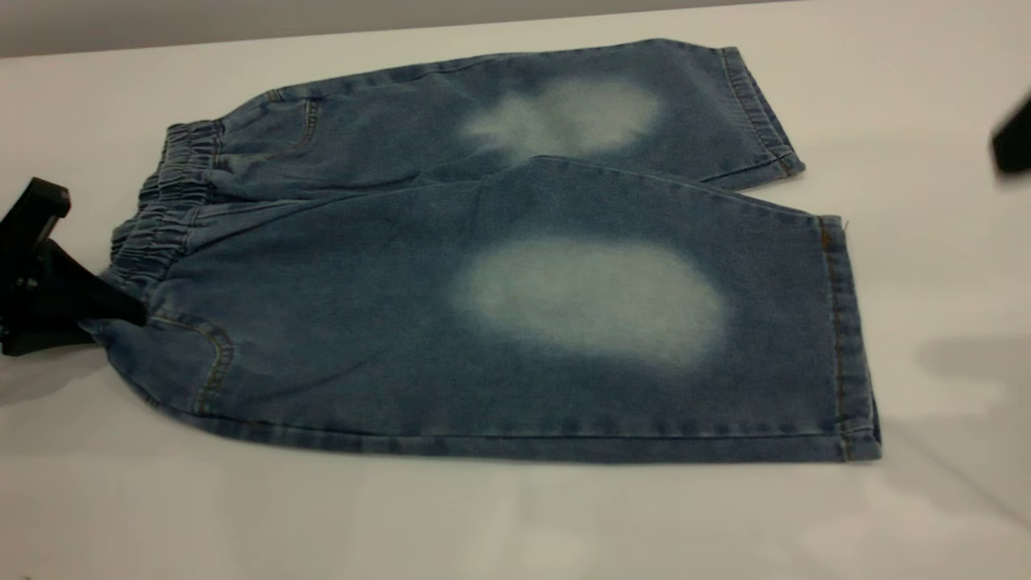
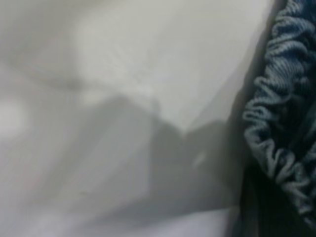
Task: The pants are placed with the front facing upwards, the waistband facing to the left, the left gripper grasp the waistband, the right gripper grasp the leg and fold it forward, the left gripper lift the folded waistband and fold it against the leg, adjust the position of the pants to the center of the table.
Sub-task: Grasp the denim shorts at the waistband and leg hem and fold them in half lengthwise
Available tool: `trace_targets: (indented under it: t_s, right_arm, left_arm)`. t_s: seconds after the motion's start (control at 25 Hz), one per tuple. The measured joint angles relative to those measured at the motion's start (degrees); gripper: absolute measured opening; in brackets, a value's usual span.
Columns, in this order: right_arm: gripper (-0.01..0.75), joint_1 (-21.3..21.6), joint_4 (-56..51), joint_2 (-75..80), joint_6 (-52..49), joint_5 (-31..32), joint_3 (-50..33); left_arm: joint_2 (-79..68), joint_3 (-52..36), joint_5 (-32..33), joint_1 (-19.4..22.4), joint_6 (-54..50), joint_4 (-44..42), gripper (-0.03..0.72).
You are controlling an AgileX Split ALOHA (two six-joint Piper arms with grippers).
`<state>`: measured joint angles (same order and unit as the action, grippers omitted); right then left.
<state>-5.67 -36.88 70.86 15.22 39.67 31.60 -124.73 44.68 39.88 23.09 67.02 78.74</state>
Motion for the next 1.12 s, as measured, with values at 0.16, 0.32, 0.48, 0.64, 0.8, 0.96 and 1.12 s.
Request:
trace_targets:
  t_s: [0.16, 0.32, 0.48, 0.64, 0.8, 0.96, 1.12]
  right_arm:
    - [0.315, 0.0, -3.62, 6.45, 3.3, -0.12, -1.11]
    - [0.315, 0.0, -4.7, 12.59, 6.36, -2.22, -1.11]
    - [0.315, 0.0, -8.45, 19.34, 11.34, -2.79, -1.06]
    - [0.315, 0.0, -13.93, 26.47, 18.03, -3.05, -1.01]
    - [0.315, 0.0, -19.82, 32.86, 24.85, -3.03, -0.95]
    - [0.315, 0.0, -25.63, 37.63, 31.23, -3.28, -0.89]
    - [0.315, 0.0, -29.31, 41.36, 35.7, -3.88, -0.82]
  left_arm:
    - [1.81, 0.0, 1.62, 0.0, 0.0, 0.12, 0.099]
    - [3.25, 0.0, 5.1, 0.0, -0.27, 0.76, 0.099]
    - [3.78, 0.0, 5.88, 0.0, -0.27, 1.04, 0.099]
    - [3.78, 0.06, 7.14, -0.66, -0.27, 1.38, 0.099]
    - [3.78, 0.11, 7.49, -1.09, -0.21, 1.44, 0.099]
    - [3.78, 0.11, 7.5, -1.09, -0.32, 1.44, 0.099]
    - [3.78, 0.11, 7.91, -1.09, -0.12, 1.44, 0.099]
